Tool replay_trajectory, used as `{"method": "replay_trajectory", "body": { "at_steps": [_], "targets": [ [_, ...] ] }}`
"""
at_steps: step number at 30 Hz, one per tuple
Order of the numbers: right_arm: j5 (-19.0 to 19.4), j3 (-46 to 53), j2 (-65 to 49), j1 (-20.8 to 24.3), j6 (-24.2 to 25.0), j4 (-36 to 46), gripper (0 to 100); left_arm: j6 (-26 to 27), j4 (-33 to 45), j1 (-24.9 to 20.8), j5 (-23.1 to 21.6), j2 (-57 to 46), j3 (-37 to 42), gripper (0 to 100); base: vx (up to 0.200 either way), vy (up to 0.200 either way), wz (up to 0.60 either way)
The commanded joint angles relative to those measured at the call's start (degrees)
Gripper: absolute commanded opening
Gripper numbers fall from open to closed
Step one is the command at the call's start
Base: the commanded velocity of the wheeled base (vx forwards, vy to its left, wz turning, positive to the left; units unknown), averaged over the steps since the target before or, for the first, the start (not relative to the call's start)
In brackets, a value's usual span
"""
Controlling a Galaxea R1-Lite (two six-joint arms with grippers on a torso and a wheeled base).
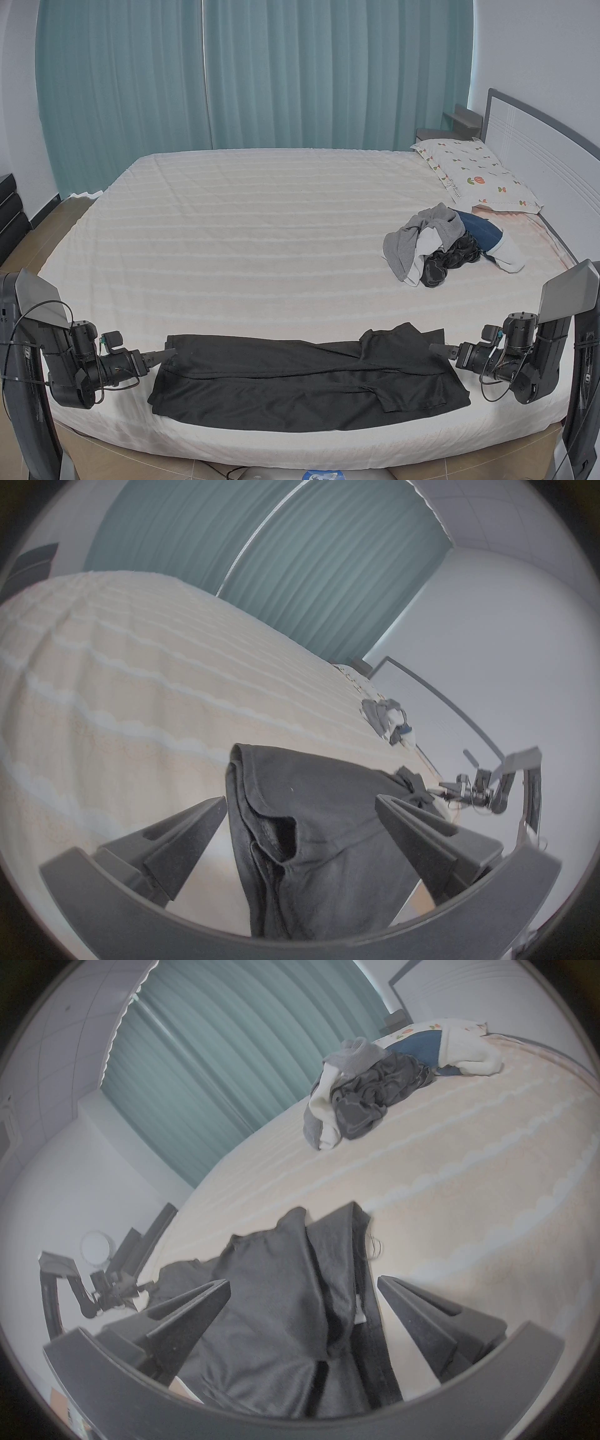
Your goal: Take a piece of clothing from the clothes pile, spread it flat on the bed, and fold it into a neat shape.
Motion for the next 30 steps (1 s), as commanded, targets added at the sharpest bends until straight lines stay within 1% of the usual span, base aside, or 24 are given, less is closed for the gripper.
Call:
{"method": "replay_trajectory", "body": {
  "at_steps": [1,2,4,5,6,7,8,10,13,24,30],
  "targets": [
    [-0.5,-4.7,-1.2,0.0,5.9,2.2,100,-12.6,0.6,-4.2,10.7,-0.1,-7.1,100,0.000,0.000,0.00],
    [-0.7,-5.7,-0.3,0.0,7.4,2.4,100,-15.0,1.1,-5.7,14.8,0.1,-8.7,100,0.000,0.000,0.00],
    [-1.9,-7.9,0.5,0.0,11.2,3.1,100,-18.4,4.1,-8.2,20.3,0.0,-11.2,100,0.000,0.000,0.00],
    [-2.5,-8.7,0.6,0.1,13.1,3.7,100,-19.3,6.2,-9.1,21.8,-0.4,-11.9,100,0.000,0.000,0.00],
    [-2.5,-8.7,0.6,0.1,13.1,3.7,100,-19.3,6.2,-9.1,21.8,-0.4,-11.9,100,0.000,0.000,0.00],
    [-3.0,-10.0,0.7,0.2,15.3,4.9,100,-20.1,9.5,-10.0,23.3,-1.1,-13.1,100,0.000,0.000,0.00],
    [-3.0,-12.1,0.2,0.1,18.5,8.8,100,-21.1,16.3,-10.8,24.8,-3.4,-14.9,100,0.000,0.000,0.00],
    [-3.0,-13.8,-0.1,-0.1,20.3,11.7,100,-21.9,21.3,-11.1,25.4,-4.9,-15.8,100,0.000,0.000,0.00],
    [-3.0,-15.2,0.0,-0.8,22.3,13.9,100,-22.1,25.5,-11.4,26.4,-5.7,-17.2,100,0.000,0.000,0.00],
    [-3.1,-15.8,0.6,-0.7,22.5,14.0,100,-22.1,26.1,-12.0,28.9,-5.9,-17.8,100,0.000,0.000,0.00],
    [-3.1,-16.2,1.3,-0.9,22.5,14.0,100,-21.5,30.3,-12.7,29.0,-5.8,-18.0,100,0.000,0.000,0.00]
  ]
}}
